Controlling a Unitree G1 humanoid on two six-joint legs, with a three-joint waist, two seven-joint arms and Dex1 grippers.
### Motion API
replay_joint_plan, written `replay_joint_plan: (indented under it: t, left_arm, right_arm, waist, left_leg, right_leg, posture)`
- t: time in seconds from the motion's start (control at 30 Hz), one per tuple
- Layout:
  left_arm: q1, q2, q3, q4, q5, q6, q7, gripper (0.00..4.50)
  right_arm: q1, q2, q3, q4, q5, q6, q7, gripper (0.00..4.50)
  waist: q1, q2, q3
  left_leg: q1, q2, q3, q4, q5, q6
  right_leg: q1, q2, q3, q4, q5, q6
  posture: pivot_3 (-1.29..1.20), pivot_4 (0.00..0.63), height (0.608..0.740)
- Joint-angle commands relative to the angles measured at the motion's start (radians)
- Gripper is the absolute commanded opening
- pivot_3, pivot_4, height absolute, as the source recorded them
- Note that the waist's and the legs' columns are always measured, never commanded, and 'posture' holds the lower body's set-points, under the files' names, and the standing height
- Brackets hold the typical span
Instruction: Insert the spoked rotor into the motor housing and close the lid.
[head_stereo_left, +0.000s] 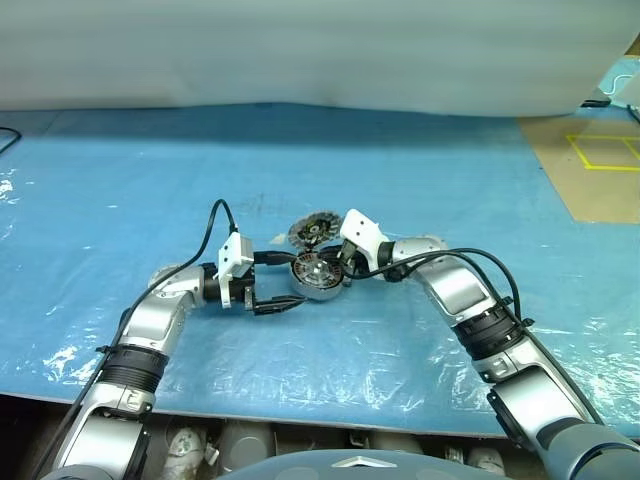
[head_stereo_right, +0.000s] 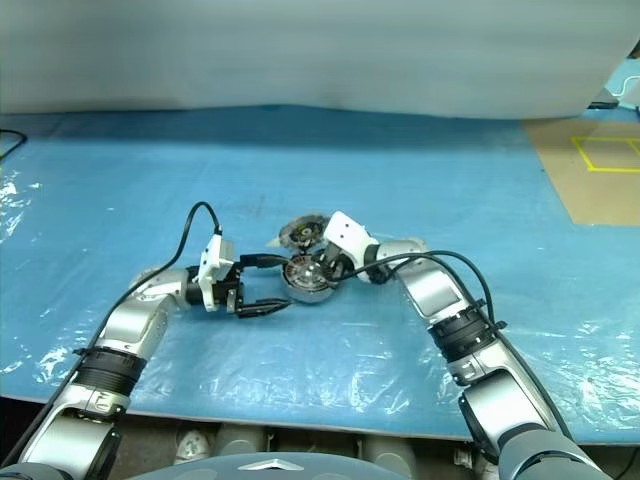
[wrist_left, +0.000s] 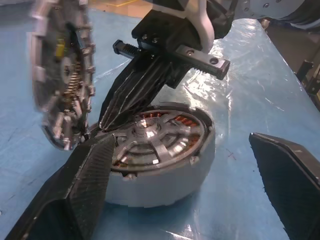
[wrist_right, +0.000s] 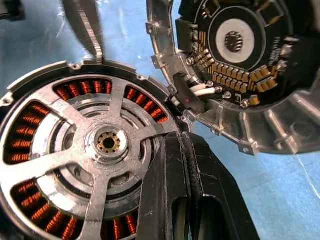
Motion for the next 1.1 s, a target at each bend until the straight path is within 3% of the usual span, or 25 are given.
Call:
replay_joint_plan:
  t: [0.03, 0.4, 0.53, 0.7, 0.87, 1.1]
  left_arm:
    - [0.001, -0.005, 0.003, -0.008, 0.003, -0.021, 0.002, 4.5]
    - [0.002, 0.009, 0.02, 0.0, -0.002, -0.028, -0.015, 4.5]
    - [0.026, 0.052, 0.062, -0.011, -0.016, -0.021, -0.013, 4.5]
    - [0.127, 0.133, 0.141, -0.083, -0.058, -0.023, -0.019, 4.5]
    - [0.077, 0.138, 0.162, -0.068, -0.065, -0.013, 0.0, 4.5]
    - [0.012, 0.11, 0.158, -0.052, -0.064, 0.002, 0.029, 4.5]
  right_arm:
    - [0.012, 0.019, -0.02, -0.063, 0.064, 0.04, 0.05, 0.03]
    - [-0.016, -0.006, -0.098, -0.179, 0.196, 0.145, 0.125, 0.03]
    - [0.049, -0.124, -0.164, -0.217, 0.218, 0.168, 0.152, 0.03]
    - [0.083, -0.193, -0.277, -0.119, 0.199, 0.152, 0.076, 0.03]
    - [-0.001, -0.131, -0.33, -0.007, 0.2, 0.137, -0.012, 0.03]
    - [-0.189, -0.017, -0.208, 0.108, 0.158, 0.06, 0.051, 0.03]
  waist:
    - [-0.001, 0.0, 0.0]
    - [0.002, 0.0, 0.0]
    - [0.005, 0.0, 0.001]
    - [0.0, 0.0, 0.001]
    - [0.002, 0.0, 0.001]
    - [-0.004, 0.0, 0.001]
  left_leg:
    - [0.0, 0.0, 0.0, 0.0, 0.0, 0.0]
    - [-0.001, 0.0, 0.0, 0.0, 0.0, 0.0]
    - [-0.001, 0.0, 0.0, 0.0, 0.0, 0.0]
    - [-0.002, 0.0, 0.0, -0.001, 0.0, 0.0]
    - [-0.001, 0.0, 0.0, 0.001, 0.0, 0.0]
    - [-0.001, 0.0, 0.001, 0.001, 0.0, 0.0]
  right_leg:
    - [0.0, 0.0, 0.0, 0.0, 0.0, 0.0]
    - [-0.001, 0.0, 0.0, 0.0, 0.0, 0.0]
    - [-0.001, 0.0, 0.0, -0.001, 0.0, 0.0]
    - [-0.001, 0.001, 0.0, -0.002, 0.0, 0.0]
    - [-0.001, 0.0, 0.0, 0.0, 0.0, 0.0]
    - [-0.002, 0.001, 0.001, 0.001, 0.0, 0.0]
  posture:
    - [0.0, 0.15, 0.74]
    - [0.0, 0.15, 0.74]
    - [0.0, 0.15, 0.74]
    - [0.0, 0.15, 0.74]
    - [0.0, 0.15, 0.74]
    - [0.0, 0.15, 0.74]
